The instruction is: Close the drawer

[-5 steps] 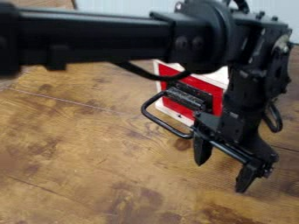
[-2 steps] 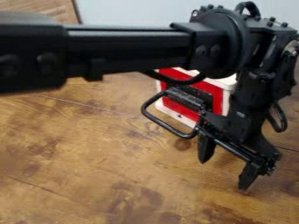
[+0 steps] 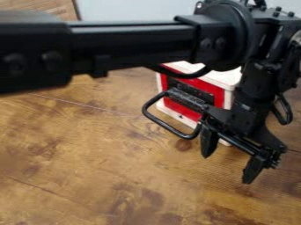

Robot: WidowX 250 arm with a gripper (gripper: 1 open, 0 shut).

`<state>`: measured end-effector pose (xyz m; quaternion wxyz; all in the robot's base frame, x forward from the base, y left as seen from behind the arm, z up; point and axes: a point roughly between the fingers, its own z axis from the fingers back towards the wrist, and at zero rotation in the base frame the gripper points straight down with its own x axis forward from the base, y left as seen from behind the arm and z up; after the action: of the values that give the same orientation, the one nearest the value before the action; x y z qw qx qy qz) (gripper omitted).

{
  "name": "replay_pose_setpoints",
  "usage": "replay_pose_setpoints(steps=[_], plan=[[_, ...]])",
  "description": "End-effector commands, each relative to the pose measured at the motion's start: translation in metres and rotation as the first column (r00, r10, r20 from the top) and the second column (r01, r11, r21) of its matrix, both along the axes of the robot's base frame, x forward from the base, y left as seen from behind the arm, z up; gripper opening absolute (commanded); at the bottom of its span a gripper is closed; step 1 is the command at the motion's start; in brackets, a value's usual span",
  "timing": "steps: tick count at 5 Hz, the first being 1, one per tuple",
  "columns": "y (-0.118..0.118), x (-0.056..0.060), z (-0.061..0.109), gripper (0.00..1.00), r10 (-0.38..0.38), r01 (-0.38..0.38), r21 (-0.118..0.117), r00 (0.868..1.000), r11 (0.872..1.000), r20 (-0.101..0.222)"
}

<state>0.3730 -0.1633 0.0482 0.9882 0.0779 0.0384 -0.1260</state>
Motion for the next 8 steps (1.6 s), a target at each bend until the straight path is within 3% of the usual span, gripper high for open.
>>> replay_pose_setpoints(steps=[1, 3, 6, 8], plan=[[-0.016, 0.004, 0.021, 1.0, -0.001, 0.002, -0.013, 0.998, 1.0, 0.069], [0.02, 0.002, 0.029, 1.0, 0.05, -0.05, 0.003, 0.996, 0.999, 0.073], [0.024, 0.006, 0.039, 1.0, 0.164, -0.165, 0.008, 0.983, 0.986, 0.08], [0.031, 0.007, 0.029, 1.0, 0.105, -0.107, 0.014, 0.992, 0.994, 0.076]])
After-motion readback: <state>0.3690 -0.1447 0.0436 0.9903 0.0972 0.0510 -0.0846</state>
